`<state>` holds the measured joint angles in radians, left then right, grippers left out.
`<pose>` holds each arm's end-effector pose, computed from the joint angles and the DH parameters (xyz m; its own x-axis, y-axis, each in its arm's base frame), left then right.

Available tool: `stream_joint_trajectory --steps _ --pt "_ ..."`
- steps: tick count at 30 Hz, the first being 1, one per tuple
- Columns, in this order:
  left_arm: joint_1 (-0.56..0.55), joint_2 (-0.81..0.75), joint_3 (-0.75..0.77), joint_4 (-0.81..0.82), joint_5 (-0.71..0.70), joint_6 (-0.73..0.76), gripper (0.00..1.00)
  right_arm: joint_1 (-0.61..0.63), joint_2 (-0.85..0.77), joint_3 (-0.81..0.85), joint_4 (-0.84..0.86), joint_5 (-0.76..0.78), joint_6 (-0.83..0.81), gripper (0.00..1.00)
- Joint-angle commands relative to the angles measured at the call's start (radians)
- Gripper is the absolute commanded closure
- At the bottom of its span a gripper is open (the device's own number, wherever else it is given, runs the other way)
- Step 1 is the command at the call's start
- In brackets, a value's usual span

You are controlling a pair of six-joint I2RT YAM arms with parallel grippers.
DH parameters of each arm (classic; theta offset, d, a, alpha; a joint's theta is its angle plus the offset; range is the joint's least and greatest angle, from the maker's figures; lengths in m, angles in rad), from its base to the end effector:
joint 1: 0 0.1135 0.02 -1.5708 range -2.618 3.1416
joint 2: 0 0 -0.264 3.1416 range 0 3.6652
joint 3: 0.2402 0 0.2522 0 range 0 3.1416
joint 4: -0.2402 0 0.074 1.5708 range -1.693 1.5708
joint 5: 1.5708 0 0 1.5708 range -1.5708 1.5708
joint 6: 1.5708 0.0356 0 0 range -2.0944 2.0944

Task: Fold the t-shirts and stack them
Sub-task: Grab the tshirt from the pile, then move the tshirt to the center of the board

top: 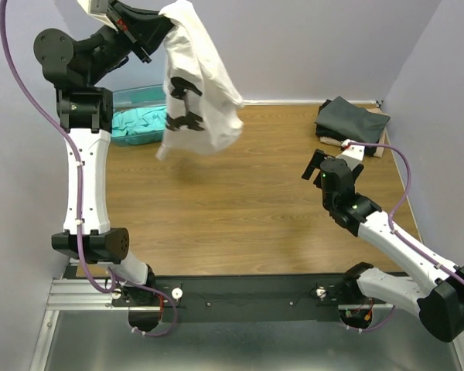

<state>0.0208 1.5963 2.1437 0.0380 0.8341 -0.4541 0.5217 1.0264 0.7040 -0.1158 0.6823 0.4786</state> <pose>0.2868 -0.0204 0.6102 0.2318 -0.2899 -0.9285 0.7844 0.6202 0.0022 0.2077 0.0935 0.2755 -0.2767 0.2532 -0.9270 0.2655 0.9472 0.1795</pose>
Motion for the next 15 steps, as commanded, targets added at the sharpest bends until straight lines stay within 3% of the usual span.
stream_joint_trajectory --steps 1,7,10,11,15 --pt "-0.070 -0.033 -0.034 0.287 0.122 -0.213 1.00 0.000 -0.028 0.012 -0.005 0.010 0.014 0.00" --pt "-0.156 0.037 -0.197 0.297 0.053 -0.221 1.00 0.000 -0.089 -0.015 -0.012 0.020 0.009 0.00" --pt "-0.191 0.128 -0.309 0.222 -0.042 -0.189 0.80 0.000 -0.140 -0.035 -0.033 0.029 0.021 0.00" --pt "-0.215 0.160 -0.324 0.164 -0.085 -0.140 0.64 0.000 -0.155 -0.050 -0.045 0.031 0.029 0.00" --pt "-0.257 0.365 -0.304 -0.137 -0.362 0.000 0.48 0.000 -0.213 -0.078 -0.077 0.002 0.041 0.00"
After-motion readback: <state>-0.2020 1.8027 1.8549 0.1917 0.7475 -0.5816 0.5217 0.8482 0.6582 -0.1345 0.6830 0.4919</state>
